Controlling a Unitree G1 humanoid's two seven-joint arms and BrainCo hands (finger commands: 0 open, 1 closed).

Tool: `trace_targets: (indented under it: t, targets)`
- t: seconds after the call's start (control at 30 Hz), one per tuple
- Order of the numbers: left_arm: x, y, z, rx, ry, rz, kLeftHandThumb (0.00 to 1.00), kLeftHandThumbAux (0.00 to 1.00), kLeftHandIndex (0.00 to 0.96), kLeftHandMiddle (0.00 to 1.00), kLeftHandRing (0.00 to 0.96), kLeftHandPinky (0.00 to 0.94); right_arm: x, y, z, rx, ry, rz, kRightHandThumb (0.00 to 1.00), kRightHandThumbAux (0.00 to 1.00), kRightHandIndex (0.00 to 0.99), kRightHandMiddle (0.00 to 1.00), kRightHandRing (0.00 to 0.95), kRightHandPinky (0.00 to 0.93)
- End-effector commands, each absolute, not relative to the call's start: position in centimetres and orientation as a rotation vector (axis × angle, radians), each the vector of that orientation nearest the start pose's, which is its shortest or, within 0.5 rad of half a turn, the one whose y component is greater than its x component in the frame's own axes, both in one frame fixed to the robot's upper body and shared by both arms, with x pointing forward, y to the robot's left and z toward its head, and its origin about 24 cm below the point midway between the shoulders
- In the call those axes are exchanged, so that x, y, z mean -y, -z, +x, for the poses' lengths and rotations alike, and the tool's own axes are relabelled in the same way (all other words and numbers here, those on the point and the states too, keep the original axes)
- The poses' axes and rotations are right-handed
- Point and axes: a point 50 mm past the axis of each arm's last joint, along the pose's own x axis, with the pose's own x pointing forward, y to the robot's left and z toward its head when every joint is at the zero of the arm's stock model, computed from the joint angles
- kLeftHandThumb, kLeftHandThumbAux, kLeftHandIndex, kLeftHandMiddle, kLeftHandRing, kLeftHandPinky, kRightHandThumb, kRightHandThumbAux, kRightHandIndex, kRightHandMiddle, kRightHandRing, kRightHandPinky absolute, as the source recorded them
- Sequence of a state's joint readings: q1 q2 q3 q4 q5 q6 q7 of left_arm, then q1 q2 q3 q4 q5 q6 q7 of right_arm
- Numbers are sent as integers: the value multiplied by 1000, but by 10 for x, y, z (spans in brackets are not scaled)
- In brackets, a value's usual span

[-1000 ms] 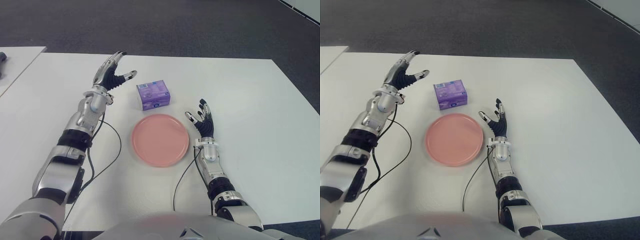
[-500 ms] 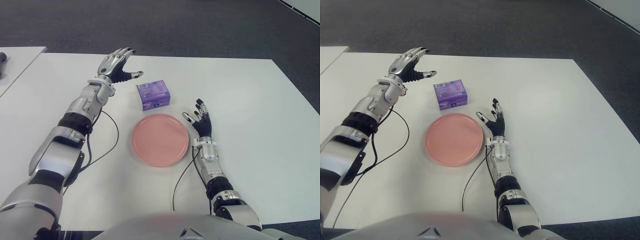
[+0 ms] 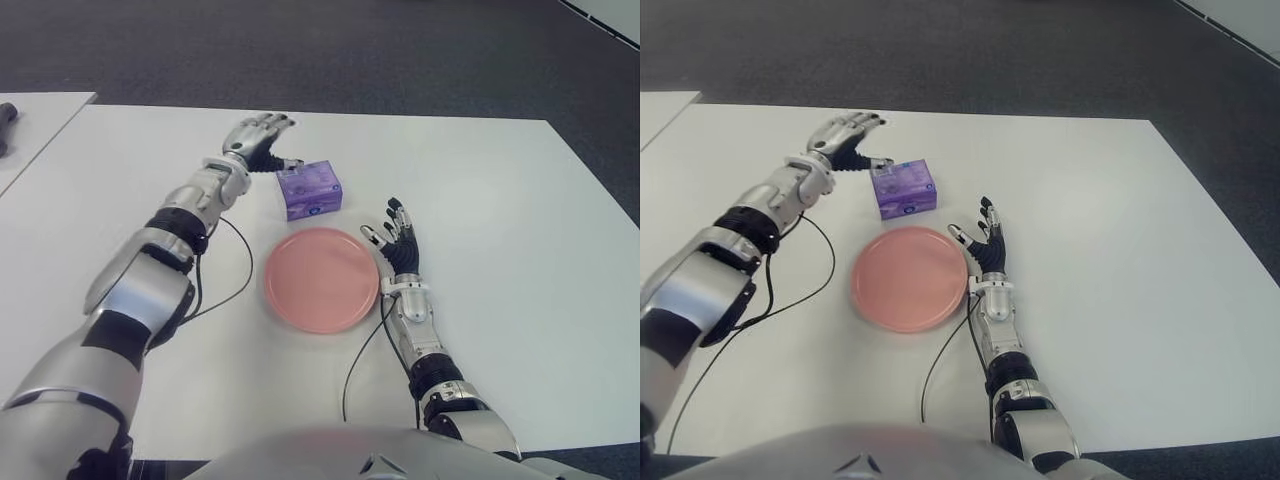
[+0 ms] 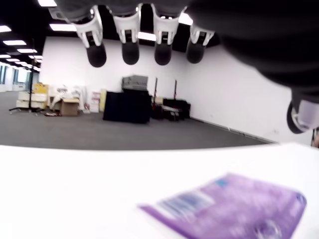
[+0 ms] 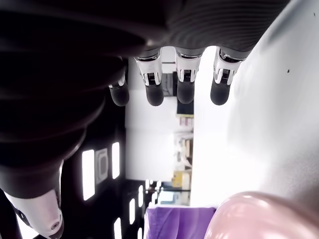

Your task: Put the tissue paper into the plate.

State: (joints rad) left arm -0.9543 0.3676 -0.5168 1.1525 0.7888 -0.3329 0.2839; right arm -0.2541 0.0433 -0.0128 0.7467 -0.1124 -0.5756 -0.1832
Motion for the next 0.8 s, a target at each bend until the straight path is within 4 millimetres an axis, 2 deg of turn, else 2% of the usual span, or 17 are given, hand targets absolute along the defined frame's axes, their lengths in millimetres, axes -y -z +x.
trace_targets:
  t: [0.03,0.27,0.8]
  targets:
    - [-141,-96,391,303,307,1483,79,315,0,0,0,0,123,26,267,-20,59,-54,91,663,0,0,0,0]
    - [-130,-90,389,332,333,1485,71,324,0,0,0,0,124,28,267,-34,59,-43,86,683,0,0,0,0]
    - [-121,-83,385,349,364,1436,77,336,0,0,0,0,126,31,265,-48,82,-32,92,696,0,0,0,0]
